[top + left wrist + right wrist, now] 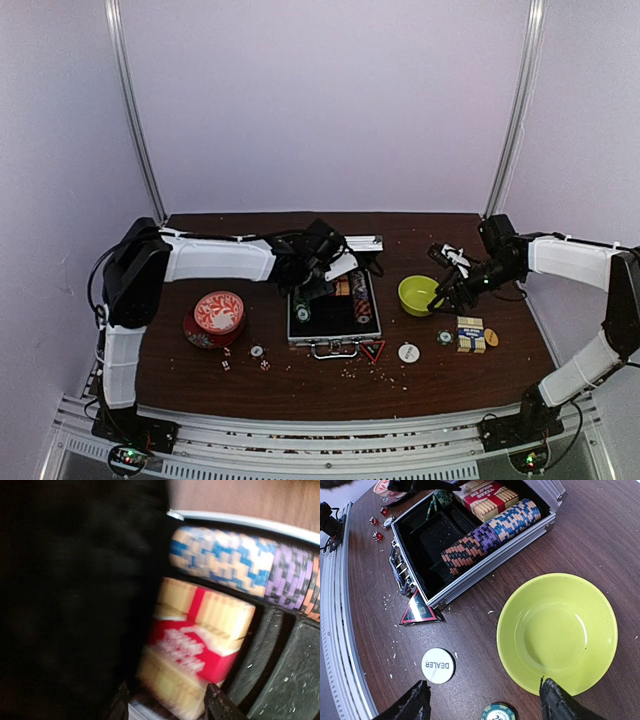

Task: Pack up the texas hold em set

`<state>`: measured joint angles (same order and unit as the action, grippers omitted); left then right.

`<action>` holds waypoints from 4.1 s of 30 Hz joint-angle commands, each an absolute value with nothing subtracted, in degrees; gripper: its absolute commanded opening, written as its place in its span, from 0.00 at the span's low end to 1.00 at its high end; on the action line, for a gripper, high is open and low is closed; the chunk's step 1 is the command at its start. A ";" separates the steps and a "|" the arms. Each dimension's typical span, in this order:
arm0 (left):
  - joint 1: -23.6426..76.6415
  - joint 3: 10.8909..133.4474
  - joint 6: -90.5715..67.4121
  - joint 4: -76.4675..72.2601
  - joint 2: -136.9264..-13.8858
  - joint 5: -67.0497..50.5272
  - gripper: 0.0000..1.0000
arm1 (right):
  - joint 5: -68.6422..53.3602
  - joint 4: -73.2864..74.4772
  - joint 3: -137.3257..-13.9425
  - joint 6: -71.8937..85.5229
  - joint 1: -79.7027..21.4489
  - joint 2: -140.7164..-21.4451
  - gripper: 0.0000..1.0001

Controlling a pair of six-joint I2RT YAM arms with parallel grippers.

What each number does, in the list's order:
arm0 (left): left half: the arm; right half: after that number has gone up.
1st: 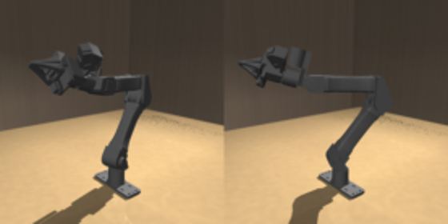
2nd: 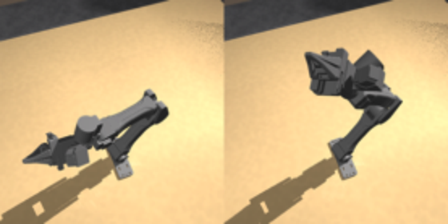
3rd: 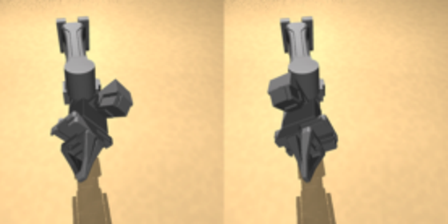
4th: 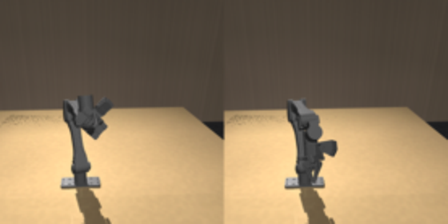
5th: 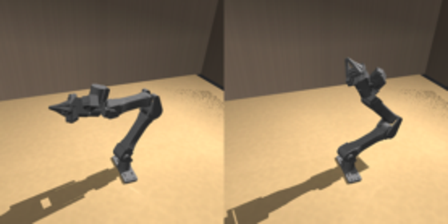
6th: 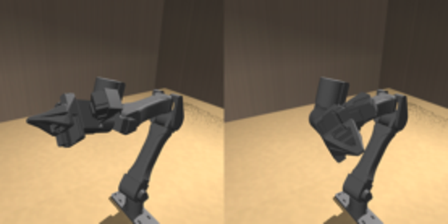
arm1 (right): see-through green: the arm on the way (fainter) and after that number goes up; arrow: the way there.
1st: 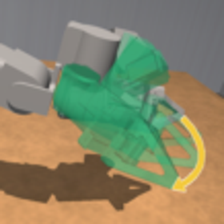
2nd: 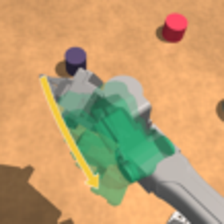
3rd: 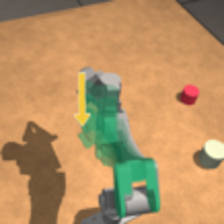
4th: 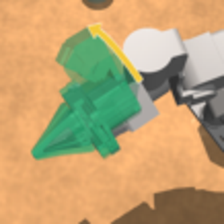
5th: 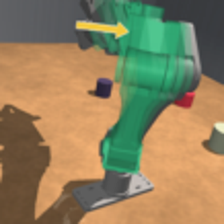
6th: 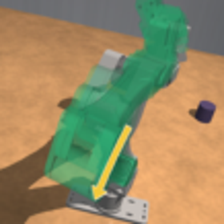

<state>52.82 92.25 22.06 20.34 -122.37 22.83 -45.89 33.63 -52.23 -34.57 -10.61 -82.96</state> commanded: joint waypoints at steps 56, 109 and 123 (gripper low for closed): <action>47.51 98.28 17.85 13.96 -123.26 22.63 0.53 | -36.31 32.75 -54.97 -28.27 -10.90 -83.30 0.76; 60.12 74.00 7.43 11.69 -108.71 17.74 0.54 | -13.03 53.77 -57.13 -28.14 -18.38 -95.54 1.00; 60.21 73.64 7.98 11.32 -108.28 12.98 0.54 | -19.47 52.93 -60.32 -23.52 -18.86 -97.94 1.00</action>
